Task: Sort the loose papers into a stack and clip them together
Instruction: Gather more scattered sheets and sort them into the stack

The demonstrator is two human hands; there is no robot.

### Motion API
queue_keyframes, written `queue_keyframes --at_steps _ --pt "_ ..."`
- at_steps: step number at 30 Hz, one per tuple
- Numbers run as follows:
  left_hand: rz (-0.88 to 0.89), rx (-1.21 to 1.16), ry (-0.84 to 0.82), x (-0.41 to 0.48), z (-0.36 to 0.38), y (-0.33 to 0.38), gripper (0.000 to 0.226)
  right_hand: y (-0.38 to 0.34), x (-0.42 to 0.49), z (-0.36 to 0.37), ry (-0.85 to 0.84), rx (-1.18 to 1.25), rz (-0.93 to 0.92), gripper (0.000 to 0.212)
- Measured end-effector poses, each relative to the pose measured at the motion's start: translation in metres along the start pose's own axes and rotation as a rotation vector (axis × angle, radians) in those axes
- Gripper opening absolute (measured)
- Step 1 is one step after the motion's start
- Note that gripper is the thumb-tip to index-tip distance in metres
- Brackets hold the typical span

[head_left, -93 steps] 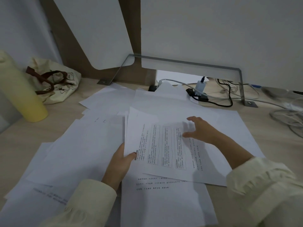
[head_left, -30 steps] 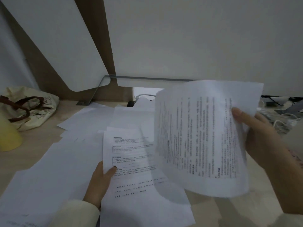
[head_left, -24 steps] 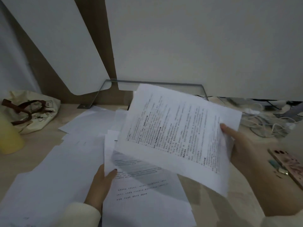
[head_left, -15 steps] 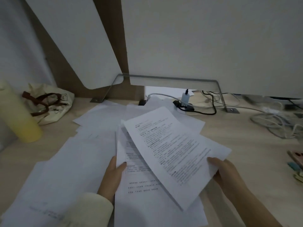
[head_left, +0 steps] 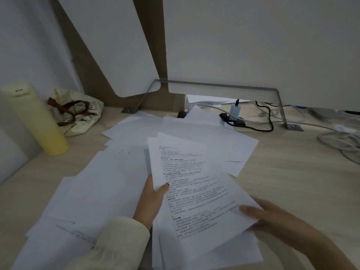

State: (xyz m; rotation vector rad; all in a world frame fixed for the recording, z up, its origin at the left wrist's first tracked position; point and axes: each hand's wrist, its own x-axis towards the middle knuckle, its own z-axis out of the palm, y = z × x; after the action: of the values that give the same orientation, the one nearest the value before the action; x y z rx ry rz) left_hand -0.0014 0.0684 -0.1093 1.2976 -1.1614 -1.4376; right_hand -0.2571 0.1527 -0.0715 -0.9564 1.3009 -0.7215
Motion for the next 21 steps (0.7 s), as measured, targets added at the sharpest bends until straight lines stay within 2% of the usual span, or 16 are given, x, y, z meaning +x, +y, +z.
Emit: queue_keyframes --at_steps 3,5,7,10,12,15,21 --pt "0.057 -0.054 0.000 -0.006 -0.002 0.007 0.033 -0.006 0.006 -0.016 0.254 0.027 -0.119 0.066" --pt "0.082 -0.109 -0.007 -0.011 -0.003 0.013 0.034 -0.008 0.012 -0.015 0.296 -0.017 -0.142 0.078" --pt "0.097 -0.166 -0.016 -0.017 -0.002 0.018 0.035 -0.010 0.020 -0.007 0.242 -0.013 -0.146 0.080" --pt "0.087 -0.267 -0.003 -0.025 0.001 0.023 0.032 -0.017 0.030 0.013 0.135 0.116 -0.148 0.037" --pt "0.051 -0.305 0.007 -0.030 -0.001 0.025 0.031 -0.021 0.034 0.024 0.165 0.138 -0.161 0.026" --pt "0.023 -0.278 0.015 -0.037 -0.017 0.025 0.031 -0.028 0.041 0.040 0.167 0.133 -0.185 0.023" --pt "0.074 -0.221 0.216 -0.060 -0.077 0.029 0.024 -0.043 0.067 0.083 0.021 0.203 -0.132 0.033"
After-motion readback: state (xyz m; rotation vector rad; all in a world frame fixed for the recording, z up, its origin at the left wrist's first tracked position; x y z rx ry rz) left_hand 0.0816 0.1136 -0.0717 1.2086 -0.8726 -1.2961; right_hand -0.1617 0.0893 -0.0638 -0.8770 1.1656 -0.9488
